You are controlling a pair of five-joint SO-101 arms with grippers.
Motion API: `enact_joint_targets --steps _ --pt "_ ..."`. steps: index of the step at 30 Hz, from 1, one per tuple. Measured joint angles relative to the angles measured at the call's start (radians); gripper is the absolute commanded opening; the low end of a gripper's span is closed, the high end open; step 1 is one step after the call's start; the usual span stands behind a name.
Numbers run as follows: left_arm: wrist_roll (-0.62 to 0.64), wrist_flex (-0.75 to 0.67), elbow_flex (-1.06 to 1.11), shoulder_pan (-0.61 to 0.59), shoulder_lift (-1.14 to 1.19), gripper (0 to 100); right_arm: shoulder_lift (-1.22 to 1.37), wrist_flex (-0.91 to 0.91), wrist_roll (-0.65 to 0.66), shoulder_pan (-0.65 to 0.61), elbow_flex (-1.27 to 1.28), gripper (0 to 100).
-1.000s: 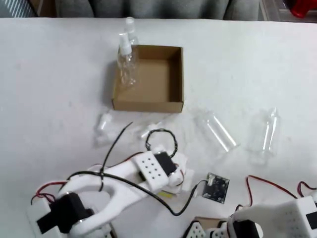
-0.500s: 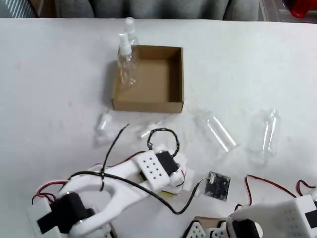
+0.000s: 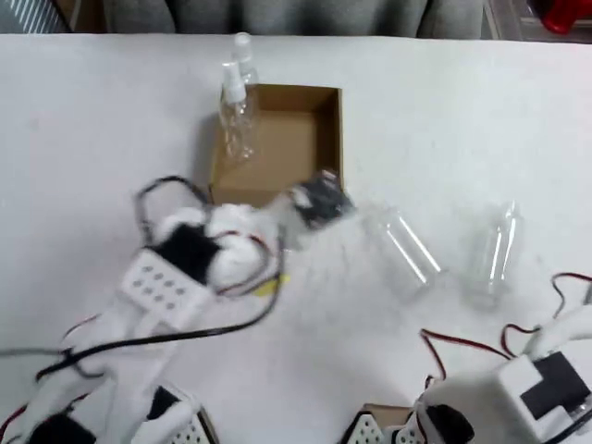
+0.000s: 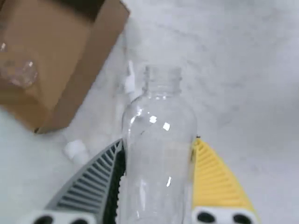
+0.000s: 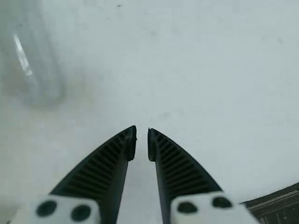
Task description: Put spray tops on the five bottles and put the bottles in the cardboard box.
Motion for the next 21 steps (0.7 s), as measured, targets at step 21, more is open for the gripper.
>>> enact_joint_targets --steps 21 --pt "0.19 -0.25 0.456 -0.62 -0.302 5 -0.339 0.201 -0.023 -0.605 0.35 1.6"
